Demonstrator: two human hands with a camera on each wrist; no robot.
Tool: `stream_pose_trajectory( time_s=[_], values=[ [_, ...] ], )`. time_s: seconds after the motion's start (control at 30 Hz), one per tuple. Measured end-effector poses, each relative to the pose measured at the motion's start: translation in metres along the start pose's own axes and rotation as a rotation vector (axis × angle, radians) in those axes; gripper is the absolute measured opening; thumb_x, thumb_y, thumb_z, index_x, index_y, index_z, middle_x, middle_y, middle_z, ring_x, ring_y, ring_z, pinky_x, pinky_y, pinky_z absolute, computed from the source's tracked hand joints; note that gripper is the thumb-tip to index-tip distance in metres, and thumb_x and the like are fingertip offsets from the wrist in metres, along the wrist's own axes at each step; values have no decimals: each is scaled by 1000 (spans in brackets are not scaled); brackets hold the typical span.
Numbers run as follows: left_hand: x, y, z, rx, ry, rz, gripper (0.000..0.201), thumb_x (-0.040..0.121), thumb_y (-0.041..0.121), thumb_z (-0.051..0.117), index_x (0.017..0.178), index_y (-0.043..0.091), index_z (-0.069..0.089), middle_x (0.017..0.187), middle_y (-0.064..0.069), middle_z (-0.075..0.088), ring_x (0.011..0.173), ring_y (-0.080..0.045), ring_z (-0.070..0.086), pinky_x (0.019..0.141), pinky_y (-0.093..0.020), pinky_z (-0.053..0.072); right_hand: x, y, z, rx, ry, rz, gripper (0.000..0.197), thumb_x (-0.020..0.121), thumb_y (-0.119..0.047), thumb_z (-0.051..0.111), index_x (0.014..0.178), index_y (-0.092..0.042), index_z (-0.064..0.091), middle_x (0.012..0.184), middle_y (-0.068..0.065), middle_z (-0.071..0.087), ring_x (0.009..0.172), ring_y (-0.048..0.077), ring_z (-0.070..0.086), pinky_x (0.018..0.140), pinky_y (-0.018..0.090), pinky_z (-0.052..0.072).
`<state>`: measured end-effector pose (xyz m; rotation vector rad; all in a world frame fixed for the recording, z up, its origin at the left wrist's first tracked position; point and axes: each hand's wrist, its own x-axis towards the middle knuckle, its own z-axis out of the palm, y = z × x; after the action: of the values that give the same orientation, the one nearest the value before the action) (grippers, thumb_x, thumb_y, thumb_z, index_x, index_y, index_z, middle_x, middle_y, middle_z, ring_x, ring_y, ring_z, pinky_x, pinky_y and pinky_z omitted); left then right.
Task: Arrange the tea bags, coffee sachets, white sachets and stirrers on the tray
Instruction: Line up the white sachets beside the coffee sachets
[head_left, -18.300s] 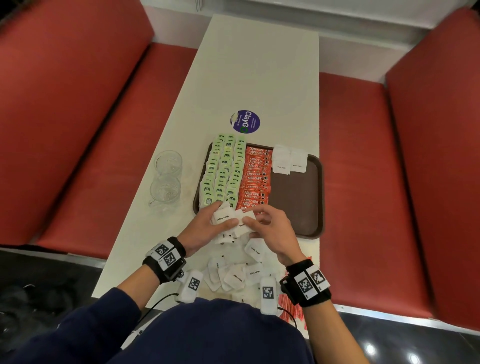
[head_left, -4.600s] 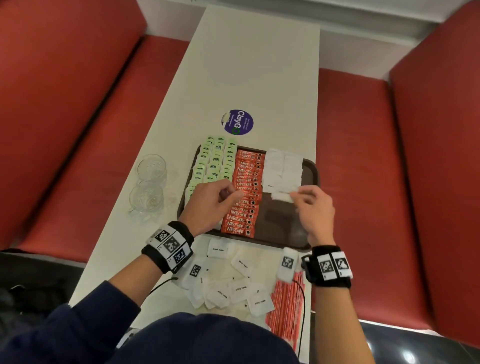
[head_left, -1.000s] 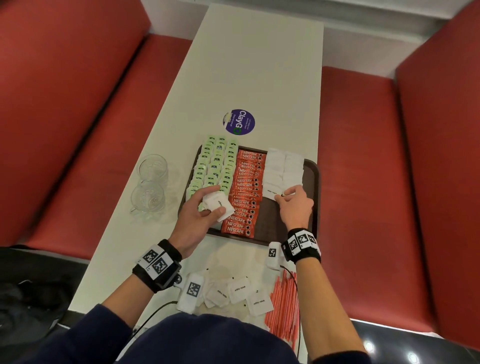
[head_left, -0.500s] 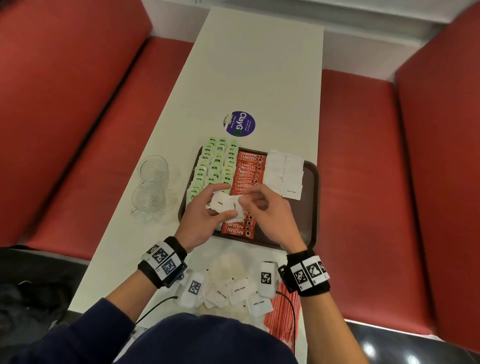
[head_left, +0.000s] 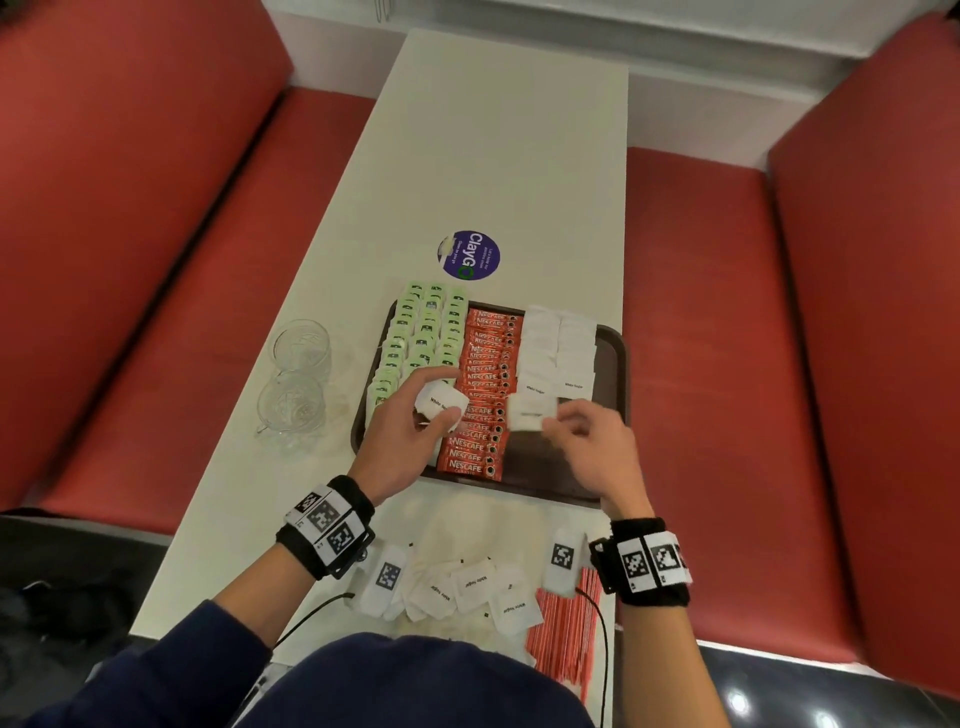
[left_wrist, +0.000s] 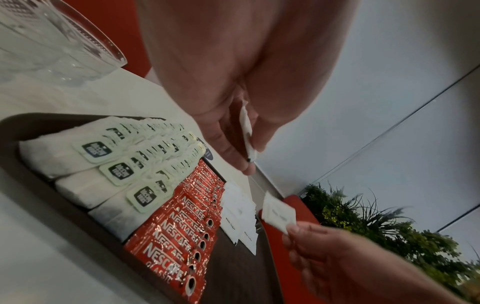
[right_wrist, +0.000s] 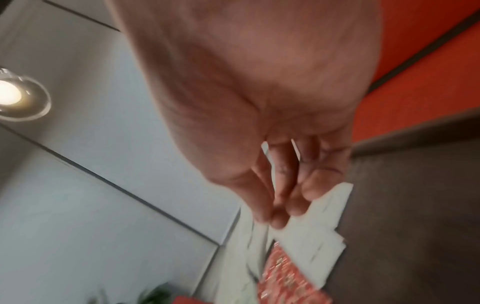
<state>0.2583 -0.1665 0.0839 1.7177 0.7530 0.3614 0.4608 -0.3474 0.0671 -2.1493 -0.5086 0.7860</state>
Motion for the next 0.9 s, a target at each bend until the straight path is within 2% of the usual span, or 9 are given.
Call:
stream_pose_trajectory(
  time_s=[0.1,0.17,0.23,0.33,0.47,0.53,0.67,0.77,0.9],
  values=[
    [-5,-5,-3,-1,-1,-18,41,110,14,60,145,35,57,142,19,60,116,9,64,89,-23,61,26,31,-12,37,300,94,6,99,-37,78,100,-36,72,91,-12,78,102,22,73,94,49,61],
    [-8,-9,-3,15,-7,-36,44,111,13,58,147,37,55,144,16,59,114,8,65,92,-26,62,42,43,-14,84,380,159,4,98,-30,78,97,-31,74,87,-6,78,104,28,73,99,49,59],
    [-9,-13,-4,3,-9,-55,47,110,13,59,147,41,55,146,14,58,114,2,67,93,-32,64,56,51,-10,94,373,206,3,96,-27,79,95,-27,76,84,-3,78,104,29,73,100,48,59],
    [-10,-14,-4,-21,16,-64,50,108,11,63,146,43,55,146,12,58,116,-11,69,90,-32,64,77,66,0,25,331,211,6,90,-30,82,89,-28,76,79,-6,78,104,32,72,100,52,59],
    [-10,-14,-6,-98,37,-93,54,106,6,66,146,40,56,142,8,62,113,-19,72,87,-35,66,85,61,6,-60,326,230,4,98,-23,77,101,-21,77,100,7,77,110,27,58,98,37,50],
    [-10,-16,-8,-110,42,-109,54,105,6,68,145,41,57,142,8,62,114,-20,73,88,-38,67,84,57,6,-118,347,253,9,101,-26,75,108,-21,74,111,12,73,106,27,53,93,39,47],
    [-10,-17,-10,-113,49,-114,53,104,8,69,142,43,58,147,8,59,118,-21,71,87,-38,67,78,51,10,-211,393,200,15,100,-25,76,109,-20,65,115,11,68,106,37,63,94,47,55],
    [-10,-16,-10,-116,60,-123,51,104,10,70,142,42,58,147,8,59,118,-19,71,86,-35,67,77,53,15,-212,410,48,22,99,-23,79,110,-18,61,116,9,64,102,31,61,88,42,51],
    [-11,-14,-9,-124,70,-143,50,104,11,71,143,40,58,134,17,63,108,-12,73,86,-36,67,78,50,22,-264,375,-5,27,97,-28,81,114,-16,63,122,11,65,115,34,57,86,38,42]
  ],
)
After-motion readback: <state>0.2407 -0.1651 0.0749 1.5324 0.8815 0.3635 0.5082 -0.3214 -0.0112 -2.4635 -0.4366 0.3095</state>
